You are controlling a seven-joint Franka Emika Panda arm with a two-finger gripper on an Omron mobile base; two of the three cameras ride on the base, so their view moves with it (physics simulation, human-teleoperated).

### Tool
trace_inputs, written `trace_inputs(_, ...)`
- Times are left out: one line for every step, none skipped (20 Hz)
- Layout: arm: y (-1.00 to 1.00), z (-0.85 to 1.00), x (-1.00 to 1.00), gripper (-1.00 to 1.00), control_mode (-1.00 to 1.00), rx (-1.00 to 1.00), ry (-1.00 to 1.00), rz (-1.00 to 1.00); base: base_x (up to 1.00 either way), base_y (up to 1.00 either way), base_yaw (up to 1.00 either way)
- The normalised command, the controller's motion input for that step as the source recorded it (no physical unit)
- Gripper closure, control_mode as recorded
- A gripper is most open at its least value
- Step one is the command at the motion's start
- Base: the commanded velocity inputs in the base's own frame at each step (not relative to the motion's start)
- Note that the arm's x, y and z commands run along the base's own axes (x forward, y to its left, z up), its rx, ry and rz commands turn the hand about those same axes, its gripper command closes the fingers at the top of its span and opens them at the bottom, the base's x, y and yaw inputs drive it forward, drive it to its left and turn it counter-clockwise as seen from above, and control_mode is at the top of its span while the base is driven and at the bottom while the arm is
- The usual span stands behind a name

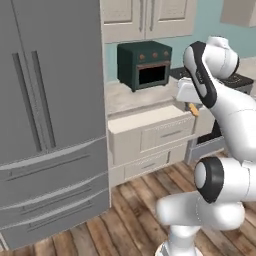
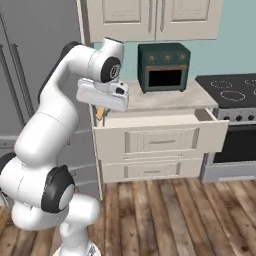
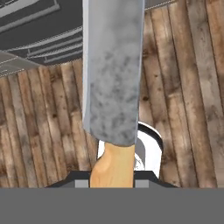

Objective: Pick up the metallic utensils from the counter and place them in the open drawer. Make sure not to pick up any wooden utensils.

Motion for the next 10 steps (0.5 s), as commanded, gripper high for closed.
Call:
trace_inputs(0.00, 0.00, 0.00, 1.00, 1.00, 0.00, 0.00, 0.00, 0.04, -1.00, 0.49)
trace_inputs(0.00, 0.00, 0.00, 1.00, 1.00, 0.00, 0.00, 0.00, 0.10, -1.00, 0.47)
trace_inputs(0.00, 0.00, 0.00, 1.00, 1.00, 0.00, 0.00, 0.00, 0.19, -1.00, 0.45)
trace_inputs(0.00, 0.00, 0.00, 1.00, 1.00, 0.00, 0.00, 0.00, 0.31, -0.99, 0.44)
trace_inputs(0.00, 0.00, 0.00, 1.00, 1.00, 0.00, 0.00, 0.00, 0.45, -0.86, 0.41)
trace_inputs(0.00, 0.00, 0.00, 1.00, 1.00, 0.00, 0.00, 0.00, 0.57, -0.84, 0.42)
trace_inputs(0.00, 0.00, 0.00, 1.00, 1.00, 0.00, 0.00, 0.00, 0.58, -0.81, 0.42)
trace_inputs(0.00, 0.00, 0.00, 1.00, 1.00, 0.00, 0.00, 0.00, 0.57, -0.81, 0.42)
trace_inputs(0.00, 0.00, 0.00, 1.00, 1.00, 0.00, 0.00, 0.00, 0.61, -0.85, 0.40)
trace_inputs(0.00, 0.00, 0.00, 1.00, 1.00, 0.00, 0.00, 0.00, 0.69, -0.89, 0.33)
